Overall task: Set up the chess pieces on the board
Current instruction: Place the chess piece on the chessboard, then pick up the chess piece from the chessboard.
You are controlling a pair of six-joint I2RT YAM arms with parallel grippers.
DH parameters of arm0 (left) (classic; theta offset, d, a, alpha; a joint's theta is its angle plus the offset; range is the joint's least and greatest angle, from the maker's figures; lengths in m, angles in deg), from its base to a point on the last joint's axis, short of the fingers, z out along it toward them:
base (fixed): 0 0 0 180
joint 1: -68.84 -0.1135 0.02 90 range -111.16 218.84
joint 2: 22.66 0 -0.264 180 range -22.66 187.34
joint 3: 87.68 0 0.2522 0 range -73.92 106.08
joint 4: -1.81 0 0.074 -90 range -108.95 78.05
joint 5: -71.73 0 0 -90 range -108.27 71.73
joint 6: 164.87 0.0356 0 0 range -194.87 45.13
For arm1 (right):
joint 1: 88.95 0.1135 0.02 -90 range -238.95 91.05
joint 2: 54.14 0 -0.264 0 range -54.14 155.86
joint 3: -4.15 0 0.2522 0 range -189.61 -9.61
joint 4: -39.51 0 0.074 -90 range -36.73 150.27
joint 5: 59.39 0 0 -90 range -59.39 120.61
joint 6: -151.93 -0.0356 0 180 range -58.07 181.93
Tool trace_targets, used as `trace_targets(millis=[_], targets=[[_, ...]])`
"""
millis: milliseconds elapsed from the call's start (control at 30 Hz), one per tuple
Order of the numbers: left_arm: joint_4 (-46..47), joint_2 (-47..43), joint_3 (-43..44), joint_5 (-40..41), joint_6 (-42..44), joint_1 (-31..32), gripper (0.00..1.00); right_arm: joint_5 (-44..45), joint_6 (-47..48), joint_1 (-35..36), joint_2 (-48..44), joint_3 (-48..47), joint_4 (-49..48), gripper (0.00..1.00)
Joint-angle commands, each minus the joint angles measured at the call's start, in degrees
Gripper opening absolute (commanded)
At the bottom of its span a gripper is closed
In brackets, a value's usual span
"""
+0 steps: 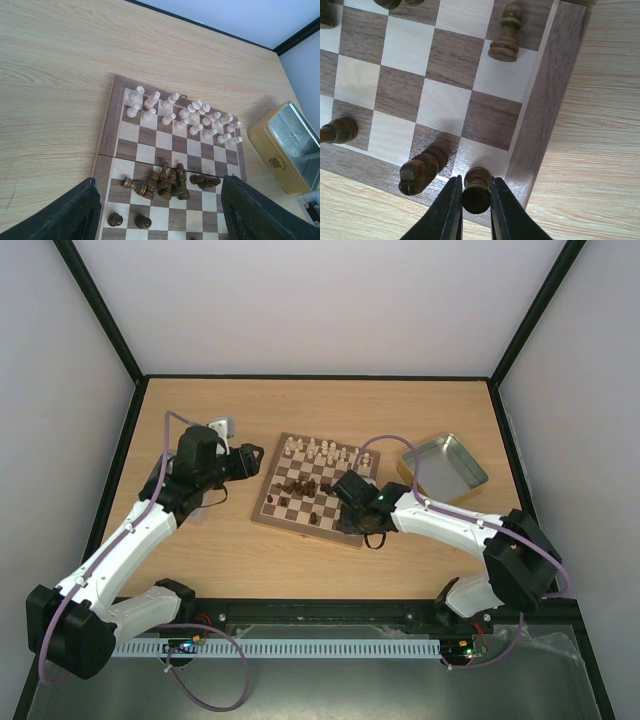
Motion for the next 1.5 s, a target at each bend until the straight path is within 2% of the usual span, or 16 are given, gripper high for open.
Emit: trace_targets(millis=[0,133,367,633,700,833,1000,1200,1300,1467], targets=[[1.31,0.09,-0.88,-0.31,0.03,0.26,0.68,1.53,-0.47,0.47,1.01,0.57,0.68,0.14],[1.4,0.09,-0.89,-0.31,0.08,0.26,0.68,1.72,-0.58,0.48,1.58,0.61,-0.09,0.16],[1.4,0.09,-0.9,-0.31,0.03,0.26,0.68,3.57,-1.11,0.52,0.41,-1.36,1.69,0.26],[1.49,0.09,-0.72,-0.4,0.12,0.26,0.68,19.49,-7.83,-0.7,-6.01,-3.26,2.89,0.31],[1.55,0.26,-0.69,-0.47,0.15,0.31,0.68,20.77,-8.14,-2.64,-5.84,-2.95,2.3,0.32],[1.67,0.35,-0.87,-0.67,0.05,0.35,0.68,18.64,-4.11,-5.76,-4.07,-2.68,-2.81,0.36],[1.38,0.36,-0.8,-0.41,0.24,0.35,0.68,16.56,2.59,-6.75,2.42,-6.07,-5.48,0.41],[1.35,0.7,-0.74,-0.45,0.2,0.35,0.68,13.31,3.01,-7.74,7.08,-7.0,-6.27,0.42],[1.31,0.71,-0.79,-0.4,0.2,0.35,0.68,12.89,3.07,-7.81,8.14,-6.26,-6.68,0.42],[1.65,0.71,-1.0,-0.58,0.12,0.35,0.69,11.46,5.04,-7.85,9.29,-5.19,-8.1,0.35]])
